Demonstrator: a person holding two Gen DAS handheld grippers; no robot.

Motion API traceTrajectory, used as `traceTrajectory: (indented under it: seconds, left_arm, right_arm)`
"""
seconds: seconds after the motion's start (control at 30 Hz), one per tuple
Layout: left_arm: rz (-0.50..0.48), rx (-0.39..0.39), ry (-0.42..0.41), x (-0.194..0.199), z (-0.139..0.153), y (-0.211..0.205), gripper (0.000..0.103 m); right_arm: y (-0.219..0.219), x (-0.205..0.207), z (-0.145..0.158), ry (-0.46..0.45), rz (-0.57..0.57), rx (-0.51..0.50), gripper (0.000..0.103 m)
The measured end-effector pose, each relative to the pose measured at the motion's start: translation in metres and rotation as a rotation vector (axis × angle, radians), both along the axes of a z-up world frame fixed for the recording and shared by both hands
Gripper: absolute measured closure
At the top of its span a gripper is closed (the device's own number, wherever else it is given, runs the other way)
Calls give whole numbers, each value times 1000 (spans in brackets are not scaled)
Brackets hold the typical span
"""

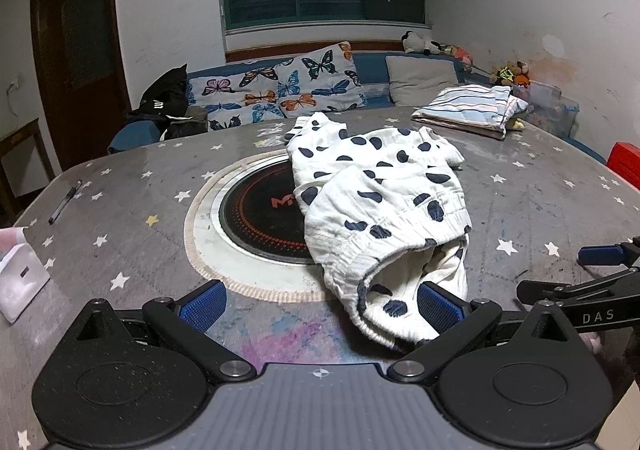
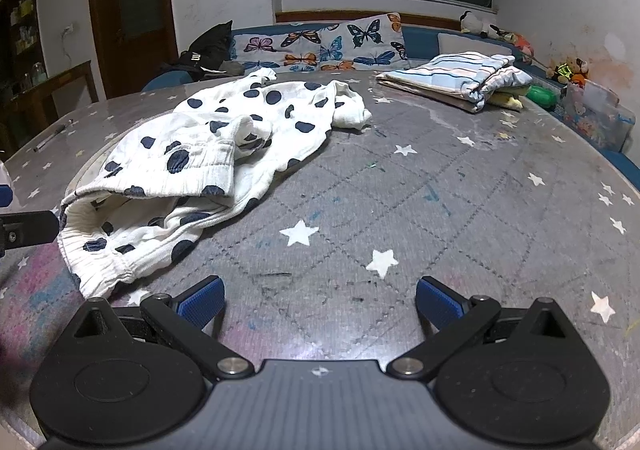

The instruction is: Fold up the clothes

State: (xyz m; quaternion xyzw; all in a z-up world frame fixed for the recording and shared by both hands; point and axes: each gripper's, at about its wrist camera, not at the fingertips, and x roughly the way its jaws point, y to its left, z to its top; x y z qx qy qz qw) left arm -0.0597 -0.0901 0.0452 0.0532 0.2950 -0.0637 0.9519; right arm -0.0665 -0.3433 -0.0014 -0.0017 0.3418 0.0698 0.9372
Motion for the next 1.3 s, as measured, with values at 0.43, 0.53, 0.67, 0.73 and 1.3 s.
traceTrajectory:
  seconds: [0.43,0.53,0.67,0.73,1.3]
  left_arm:
    - [-94,40,-14,20,5,-26,0]
    - [-124,47,-21,28,7,-36,0]
    - [-168,48,-23,40,12,-53,0]
    - [-185,47,-21,45,13,-62,0]
    - [-182,119,45,112,-6,-121,29]
  right_arm:
    - [-4,13,0,6,-9,-11,0]
    - [-7,16,0,8,-14,-12,0]
    - [-11,18,0,9,-24,-10,0]
    - [-12,19,0,10,-29,-8,0]
    - [-33,14,5,-1,-55,16,0]
